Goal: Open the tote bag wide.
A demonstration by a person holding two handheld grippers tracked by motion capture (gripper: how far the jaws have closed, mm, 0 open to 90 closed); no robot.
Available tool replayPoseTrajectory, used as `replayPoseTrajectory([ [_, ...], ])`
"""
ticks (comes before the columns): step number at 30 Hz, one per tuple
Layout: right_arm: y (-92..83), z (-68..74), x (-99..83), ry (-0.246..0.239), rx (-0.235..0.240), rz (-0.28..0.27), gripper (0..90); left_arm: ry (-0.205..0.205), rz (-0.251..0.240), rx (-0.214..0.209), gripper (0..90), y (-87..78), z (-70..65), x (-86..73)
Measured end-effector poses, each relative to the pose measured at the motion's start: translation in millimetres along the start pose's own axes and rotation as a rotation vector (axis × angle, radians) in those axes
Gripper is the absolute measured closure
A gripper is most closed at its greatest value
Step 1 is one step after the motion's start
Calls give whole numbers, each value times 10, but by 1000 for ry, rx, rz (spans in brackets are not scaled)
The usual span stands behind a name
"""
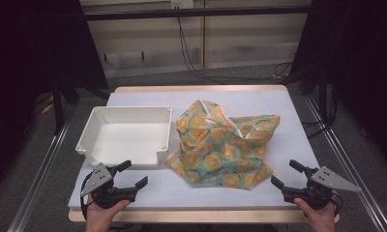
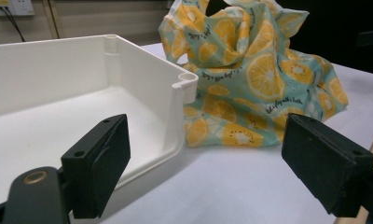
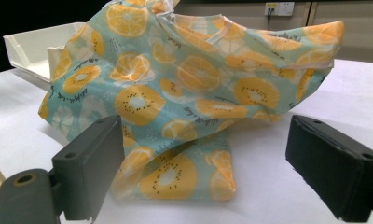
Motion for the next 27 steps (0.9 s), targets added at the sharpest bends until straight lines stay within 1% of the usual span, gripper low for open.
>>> replayPoseTrajectory([
  [3,-4,6,0,3,11,3,127,-9,-3,-8,168,31,-2,11],
  [4,-8,11,6,8,16,4,135,-14,2,-20,176,72,-19,22],
  [5,-8,11,4,7,20,8,141,-7,5,-21,185,82,-22,23],
  [7,-7,12,4,7,22,9,143,-10,5,-24,186,99,-42,27],
  [8,-4,23,6,0,36,16,173,5,16,-33,220,105,-53,21],
  [9,-4,23,6,0,36,16,173,5,16,-33,254,105,-53,21],
  [10,-1,35,15,-14,61,27,208,19,22,-38,280,109,-73,14],
  [11,-1,35,15,-14,61,27,208,19,22,-38,282,109,-73,14],
  [12,2,57,40,-4,76,33,242,23,28,-56,314,111,-94,13],
  [13,1,63,45,-15,84,43,255,27,29,-57,332,104,-96,19],
  [14,4,75,60,-12,90,49,261,26,22,-70,342,99,-106,29],
  [15,4,75,60,-12,90,49,261,26,22,-70,373,99,-106,29],
  [16,10,113,94,-12,116,64,309,38,28,-81,412,100,-111,46],
  [17,10,113,94,-12,116,64,309,38,28,-81,423,100,-111,46],
  [18,20,147,126,-18,137,75,356,30,31,-110,443,125,-135,79],
  [19,26,170,140,-17,163,78,386,45,30,-116,474,135,-146,106],
  [20,38,190,156,-28,188,79,413,45,30,-116,488,135,-146,106],
  [21,54,205,173,-36,195,84,429,53,20,-122,495,162,-162,186],
  [22,54,205,173,-36,195,84,429,53,20,-122,514,162,-162,186],
  [23,92,230,215,-51,219,95,478,56,18,-138,541,196,-186,245],
  [24,92,230,215,-51,219,95,478,56,18,-138,547,196,-186,245],
  [25,100,234,234,-54,226,96,492,67,22,-140,547,227,-196,291],
  [26,125,245,294,-60,244,102,539,74,27,-147,566,259,-211,329],
  [27,125,245,294,-60,244,102,539,74,27,-155,566,286,-223,361],
])
Point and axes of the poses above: each handheld gripper's, and its own axes: y roughly forward along the jaws, x roughly out of its top, z roughly to its left, the point moved 7 cm from there along y, roughly forward along the jaws, and after that the axes turned 13 degrees about z, right-handed, at the moved point
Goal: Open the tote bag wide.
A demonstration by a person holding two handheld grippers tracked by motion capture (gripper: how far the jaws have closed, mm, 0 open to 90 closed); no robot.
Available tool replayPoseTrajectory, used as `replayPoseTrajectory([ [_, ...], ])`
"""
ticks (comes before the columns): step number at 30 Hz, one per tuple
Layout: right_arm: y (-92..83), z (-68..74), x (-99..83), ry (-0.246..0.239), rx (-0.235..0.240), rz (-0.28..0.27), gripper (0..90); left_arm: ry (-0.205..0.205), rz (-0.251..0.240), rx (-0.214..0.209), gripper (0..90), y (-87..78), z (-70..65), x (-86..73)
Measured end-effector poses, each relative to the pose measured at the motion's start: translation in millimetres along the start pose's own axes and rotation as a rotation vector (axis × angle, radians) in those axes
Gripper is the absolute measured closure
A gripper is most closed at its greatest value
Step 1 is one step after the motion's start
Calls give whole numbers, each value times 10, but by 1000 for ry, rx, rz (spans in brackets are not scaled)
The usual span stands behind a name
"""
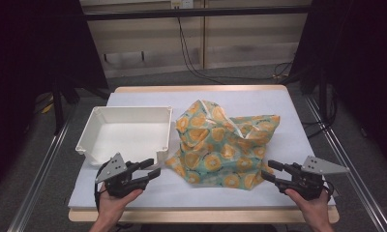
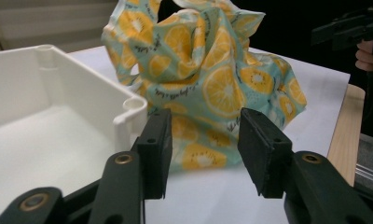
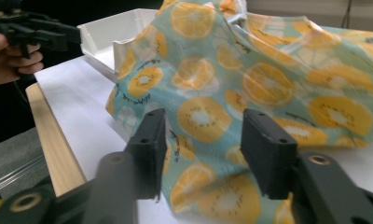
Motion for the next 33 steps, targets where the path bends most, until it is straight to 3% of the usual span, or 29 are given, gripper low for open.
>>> replayPoseTrajectory([
  [7,88,-96,255,-37,17,7,612,33,0,-57,623,352,14,360],
  [11,159,-164,389,-45,35,38,572,14,-7,-97,591,508,29,477],
  [13,195,-199,445,-52,44,42,576,-2,-5,-102,581,574,47,513],
  [17,255,-268,550,-47,39,43,604,5,-7,-110,597,681,73,598],
  [23,355,-329,707,-60,26,57,674,36,11,-123,609,853,39,740],
  [28,494,-386,875,-64,44,72,609,49,17,-142,591,1035,-1,902],
  [29,562,-391,953,-69,57,73,587,52,14,-161,578,1102,-28,946],
  [33,655,-395,1031,-75,63,82,537,69,42,-172,546,1244,-72,984],
])
Point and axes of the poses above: each handheld gripper's, and its own axes: y roughly forward along the jaws, x roughly out of its top, z roughly to its left, the point moved 7 cm from there along y, roughly forward along the jaws, and after that the axes turned 13 degrees about z, right-handed, at the moved point
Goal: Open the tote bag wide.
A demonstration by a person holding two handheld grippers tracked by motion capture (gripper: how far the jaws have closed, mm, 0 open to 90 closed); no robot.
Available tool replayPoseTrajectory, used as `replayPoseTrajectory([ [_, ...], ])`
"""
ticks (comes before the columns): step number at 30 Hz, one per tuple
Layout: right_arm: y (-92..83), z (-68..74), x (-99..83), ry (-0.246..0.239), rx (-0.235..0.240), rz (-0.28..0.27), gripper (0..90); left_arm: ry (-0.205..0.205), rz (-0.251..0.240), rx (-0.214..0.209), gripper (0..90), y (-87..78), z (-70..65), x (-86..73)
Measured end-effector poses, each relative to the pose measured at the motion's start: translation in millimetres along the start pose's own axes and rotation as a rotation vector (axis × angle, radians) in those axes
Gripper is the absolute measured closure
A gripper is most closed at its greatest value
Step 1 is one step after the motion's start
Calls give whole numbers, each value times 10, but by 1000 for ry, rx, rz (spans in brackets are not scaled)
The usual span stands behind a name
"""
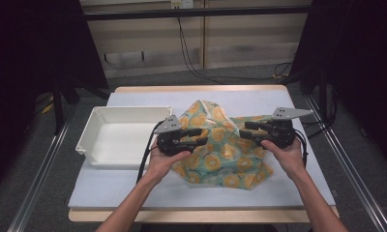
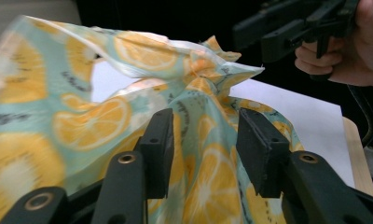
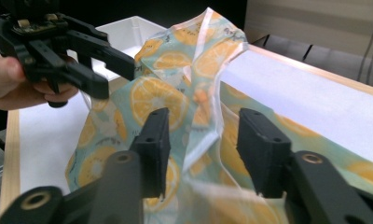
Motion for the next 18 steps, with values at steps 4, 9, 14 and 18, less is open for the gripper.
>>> replayPoseTrajectory([
  [4,176,-76,83,6,-20,36,461,-21,44,-3,766,129,5,-33],
  [9,342,-122,102,-13,-19,90,464,-23,65,-19,900,149,-14,-123],
  [14,460,-159,126,-6,-4,121,473,-14,77,-40,900,128,-43,-202],
  [18,586,-157,60,0,8,153,485,-16,78,-53,900,118,-63,-295],
])
Point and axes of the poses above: each handheld gripper's, and its own axes: y roughly forward along the jaws, x roughly out of its top, z roughly to its left, the point moved 7 cm from there along y, roughly forward along the jaws, and after that the axes turned 13 degrees about z, right-handed, at the moved point
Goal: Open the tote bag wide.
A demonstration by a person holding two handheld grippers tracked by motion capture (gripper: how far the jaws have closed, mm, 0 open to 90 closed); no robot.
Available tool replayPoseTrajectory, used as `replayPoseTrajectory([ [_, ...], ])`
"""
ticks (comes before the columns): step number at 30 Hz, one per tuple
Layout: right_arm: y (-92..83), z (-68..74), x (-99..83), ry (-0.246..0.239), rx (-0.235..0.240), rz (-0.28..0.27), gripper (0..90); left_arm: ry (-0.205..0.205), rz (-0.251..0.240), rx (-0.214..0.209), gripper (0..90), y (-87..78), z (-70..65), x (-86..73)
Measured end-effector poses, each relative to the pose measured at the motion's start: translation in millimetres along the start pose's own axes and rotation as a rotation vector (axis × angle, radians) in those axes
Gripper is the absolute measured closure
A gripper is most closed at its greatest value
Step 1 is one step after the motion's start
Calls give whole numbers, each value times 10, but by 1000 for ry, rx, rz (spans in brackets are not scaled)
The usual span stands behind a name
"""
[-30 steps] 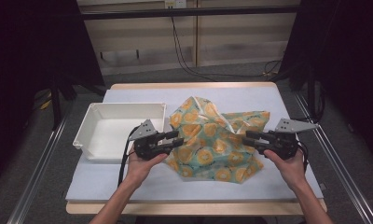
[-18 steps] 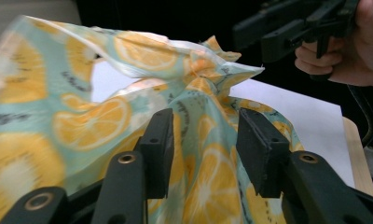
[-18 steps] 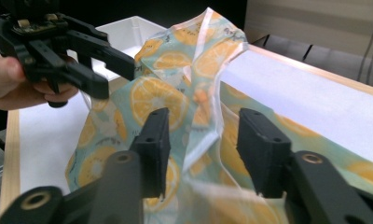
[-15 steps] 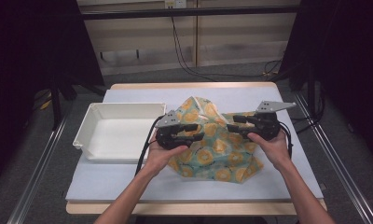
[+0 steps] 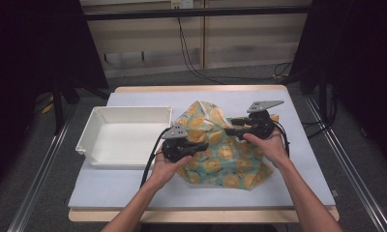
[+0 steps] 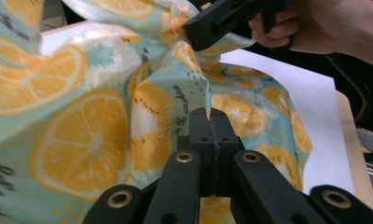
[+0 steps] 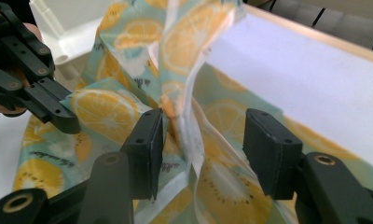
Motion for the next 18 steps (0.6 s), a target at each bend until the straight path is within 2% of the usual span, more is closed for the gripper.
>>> replayPoseTrajectory([
  [2,55,7,-25,-1,4,19,503,-7,5,-1,900,-1,1,-32],
  [3,75,19,-32,-1,14,22,567,-2,10,6,900,-2,8,-48],
  [4,75,19,-32,-1,14,22,567,-2,10,6,900,-2,8,-48],
  [5,95,62,-32,-11,41,21,706,-5,12,13,900,1,19,-64],
  [6,95,84,-30,-18,51,21,770,-11,11,13,900,-3,27,-72],
  [7,95,84,-30,-18,51,21,770,-11,11,13,900,-3,27,-72],
  [8,60,144,-17,-32,43,0,865,-17,12,20,900,-12,40,-78],
  [11,19,216,-19,-48,62,-19,887,-32,-1,19,900,-36,55,-86],
  [12,-41,313,-51,-51,88,-32,894,-35,1,25,900,-49,68,-100],
  [16,-171,494,-114,-58,136,-75,897,-44,2,41,899,-50,82,-126],
  [18,-204,546,-135,-68,142,-87,897,-41,5,49,897,-48,83,-138],
])
Point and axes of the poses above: each handheld gripper's, and its own axes: y roughly forward along the jaws, x roughly out of its top, z roughly to its left, the point moved 7 cm from there along y, roughly forward along the jaws, and after that the axes turned 13 degrees about z, right-handed, at the moved point
